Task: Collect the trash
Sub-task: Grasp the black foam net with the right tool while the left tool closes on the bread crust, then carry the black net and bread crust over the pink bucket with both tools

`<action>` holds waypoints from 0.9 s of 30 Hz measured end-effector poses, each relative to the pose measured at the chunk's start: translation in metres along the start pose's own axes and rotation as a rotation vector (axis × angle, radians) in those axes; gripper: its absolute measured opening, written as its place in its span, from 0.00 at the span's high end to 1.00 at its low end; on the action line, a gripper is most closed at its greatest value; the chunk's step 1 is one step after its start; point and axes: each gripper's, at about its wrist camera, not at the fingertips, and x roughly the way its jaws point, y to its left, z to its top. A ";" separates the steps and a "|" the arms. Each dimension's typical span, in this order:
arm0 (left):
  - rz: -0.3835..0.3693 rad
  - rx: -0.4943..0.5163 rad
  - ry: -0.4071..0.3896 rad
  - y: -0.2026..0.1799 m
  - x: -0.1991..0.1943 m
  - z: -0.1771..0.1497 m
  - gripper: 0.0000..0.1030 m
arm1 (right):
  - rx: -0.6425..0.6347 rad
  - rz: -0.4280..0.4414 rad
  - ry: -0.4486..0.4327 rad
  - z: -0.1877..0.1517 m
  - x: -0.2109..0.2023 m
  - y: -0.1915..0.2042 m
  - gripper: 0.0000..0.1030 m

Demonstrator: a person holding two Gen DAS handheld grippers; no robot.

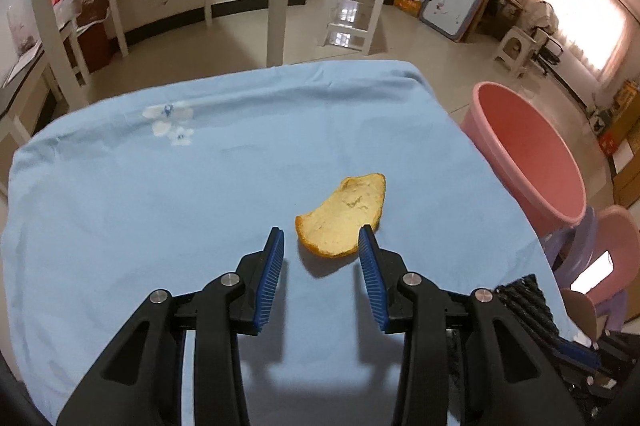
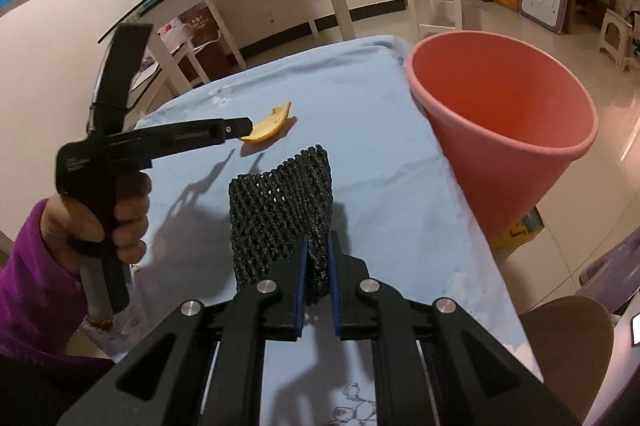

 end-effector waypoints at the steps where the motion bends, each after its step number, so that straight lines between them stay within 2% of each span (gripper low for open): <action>1: 0.007 -0.010 -0.003 0.000 0.001 0.000 0.63 | -0.004 -0.001 -0.002 -0.001 -0.001 0.001 0.92; 2: 0.016 -0.022 -0.010 0.001 0.002 0.000 0.66 | -0.011 0.000 -0.005 -0.002 0.000 0.002 0.92; 3: 0.018 -0.029 -0.016 0.001 0.003 0.000 0.83 | -0.017 0.000 -0.010 -0.001 -0.001 0.001 0.92; 4: 0.030 -0.035 -0.017 0.002 0.004 0.000 0.92 | -0.023 0.001 -0.016 -0.002 -0.003 0.000 0.92; 6: 0.038 -0.056 -0.017 0.002 0.005 -0.001 0.96 | -0.031 0.002 -0.025 -0.001 -0.005 -0.003 0.92; 17: 0.043 -0.061 -0.146 -0.019 -0.047 0.014 0.97 | -0.002 -0.004 -0.130 0.013 -0.034 -0.031 0.92; 22: 0.002 -0.035 -0.202 -0.044 -0.071 0.034 0.97 | 0.024 -0.031 -0.195 0.028 -0.052 -0.052 0.91; 27: -0.046 0.006 -0.224 -0.080 -0.074 0.052 0.97 | 0.059 -0.089 -0.257 0.044 -0.070 -0.077 0.91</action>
